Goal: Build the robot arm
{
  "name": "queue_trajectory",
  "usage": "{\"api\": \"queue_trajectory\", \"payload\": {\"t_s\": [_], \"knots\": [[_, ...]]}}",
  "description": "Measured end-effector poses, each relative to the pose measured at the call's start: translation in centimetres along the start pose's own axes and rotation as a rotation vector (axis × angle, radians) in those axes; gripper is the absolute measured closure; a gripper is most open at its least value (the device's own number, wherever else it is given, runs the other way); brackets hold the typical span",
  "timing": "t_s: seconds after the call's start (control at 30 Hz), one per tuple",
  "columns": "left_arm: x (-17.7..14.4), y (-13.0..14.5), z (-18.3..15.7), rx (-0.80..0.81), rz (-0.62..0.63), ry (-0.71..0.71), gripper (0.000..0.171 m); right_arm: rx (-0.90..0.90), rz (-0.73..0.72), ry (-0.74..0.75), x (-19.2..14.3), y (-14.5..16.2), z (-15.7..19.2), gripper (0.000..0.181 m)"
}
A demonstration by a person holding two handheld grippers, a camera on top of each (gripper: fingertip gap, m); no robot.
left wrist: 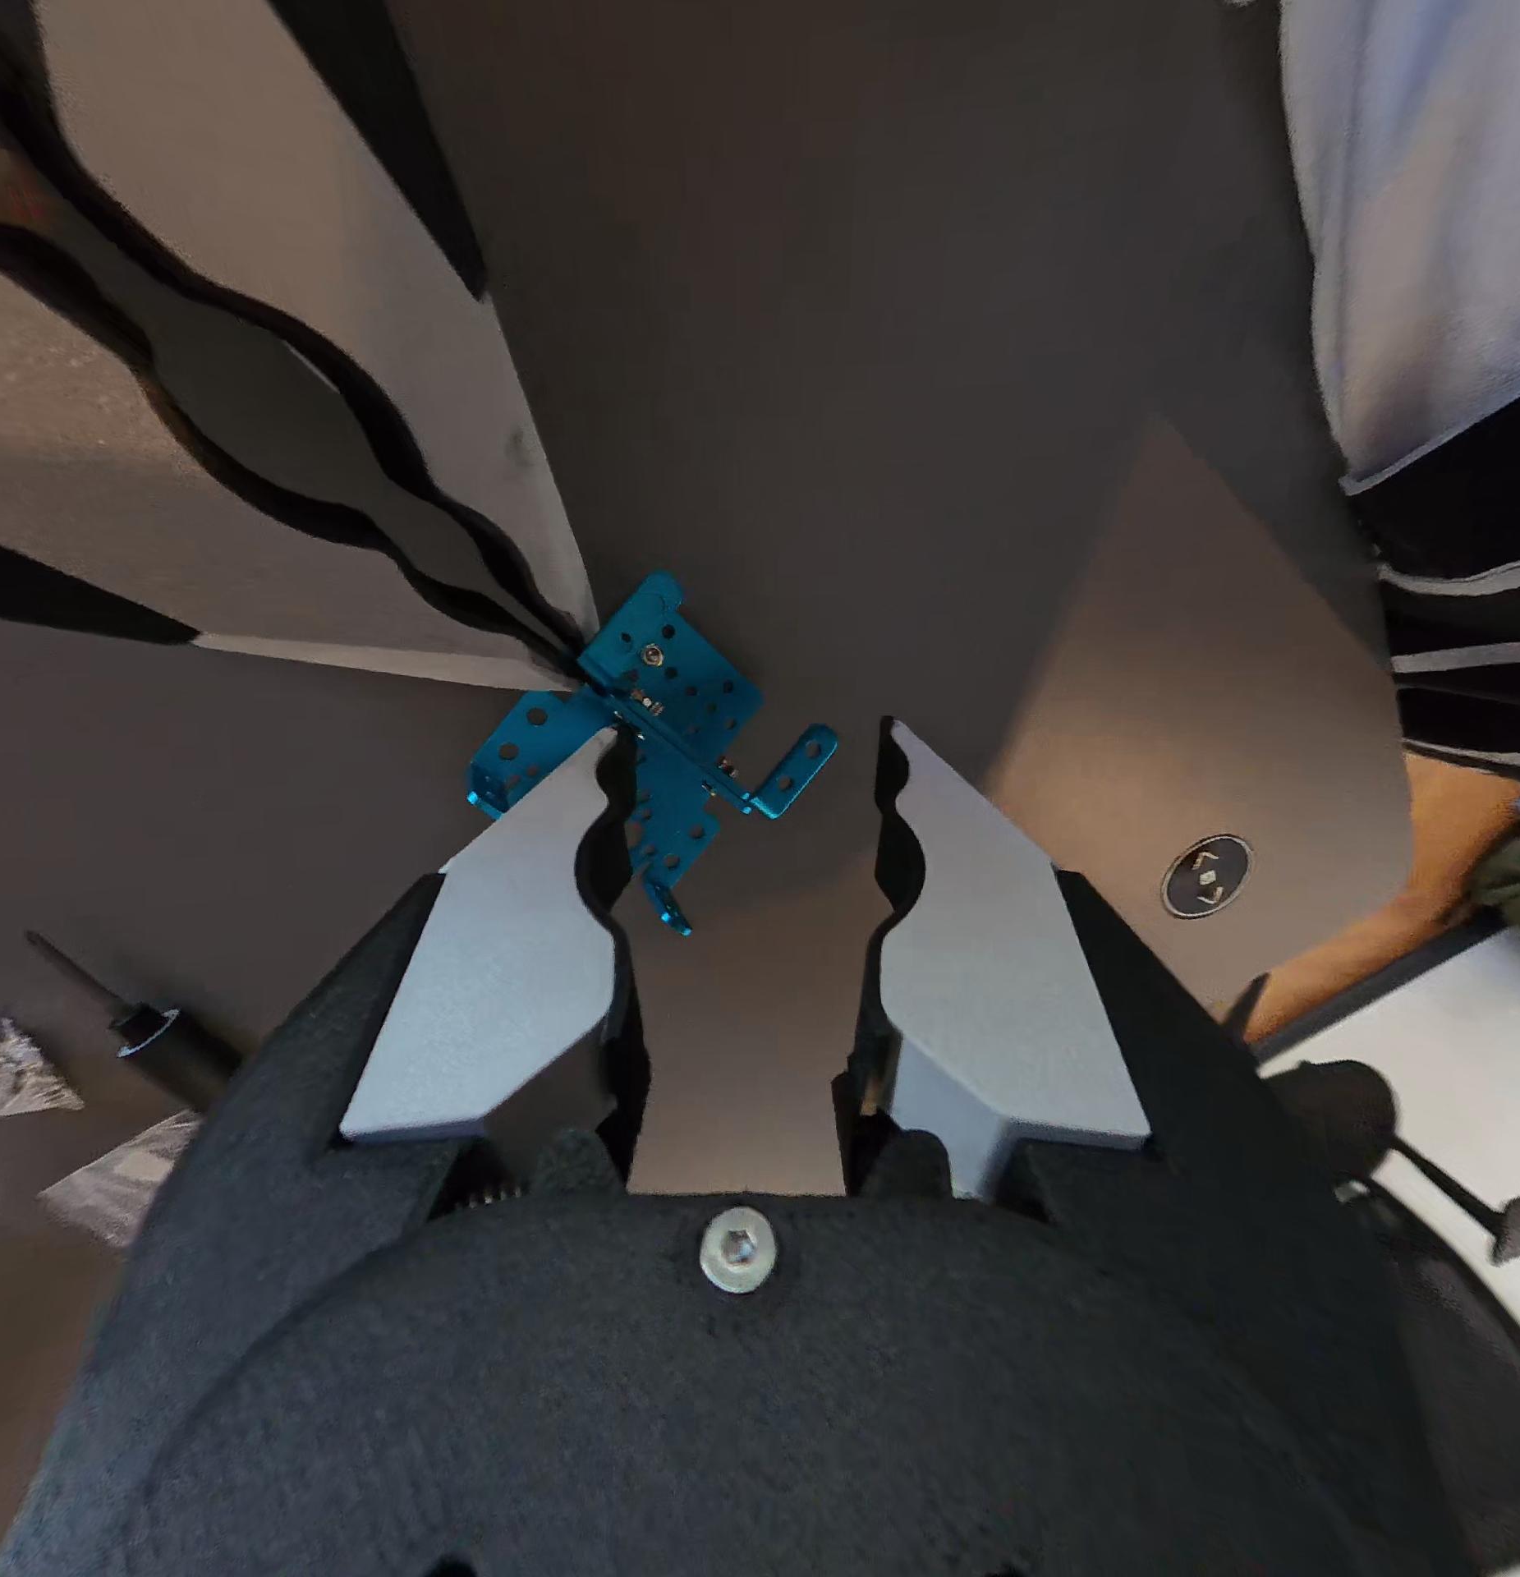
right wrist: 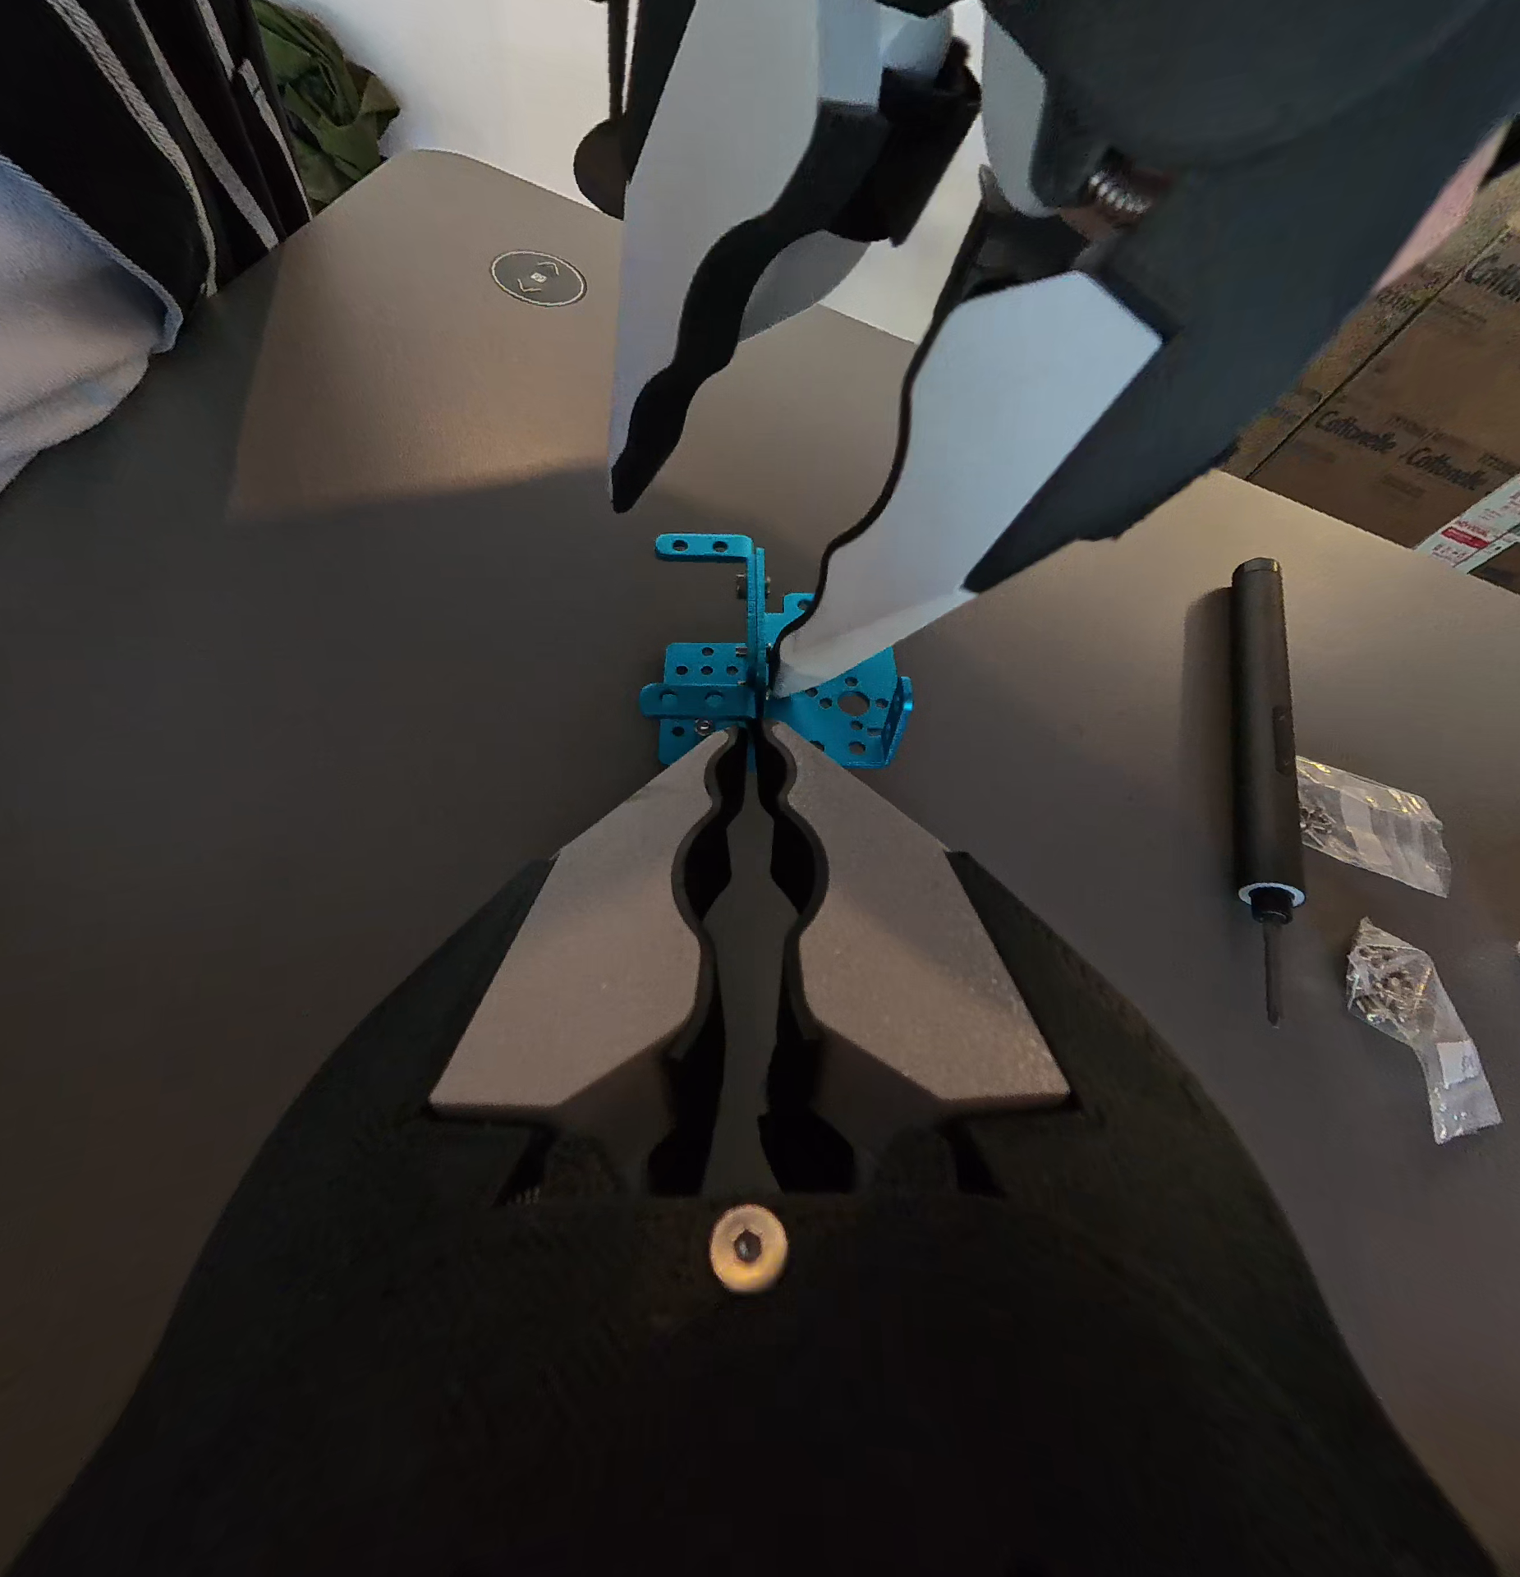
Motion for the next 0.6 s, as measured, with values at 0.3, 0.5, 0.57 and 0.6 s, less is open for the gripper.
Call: {"api": "queue_trajectory", "payload": {"t_s": [0.3, 0.5, 0.57, 0.6], "knots": [[0.39, 0.38, -0.53, 0.076, -0.002, -0.135, 0.123, 0.0, -0.003, 0.0, 0.01, -0.05, 0.03, 0.18], [0.4, 0.6, -0.33, 0.029, -0.035, -0.117, 0.124, -0.001, -0.001, 0.01, -0.02, -0.03, -0.01, 0.179], [0.42, 0.6, -0.23, 0.012, -0.039, -0.108, 0.124, -0.007, 0.0, 0.013, -0.03, -0.01, 0.01, 0.179], [0.42, 0.58, -0.19, 0.004, -0.04, -0.103, 0.124, -0.009, 0.001, 0.014, -0.03, 0.0, 0.01, 0.179]]}}
Point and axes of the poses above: each gripper's, where its closed fingertips meet, x out along the fingers, y out of its underside, z = x × y across the jaws, the point moved 9 cm from there along -x, back along the fingers, and after that the axes turned 3 degrees about y, right-handed, at the moved point
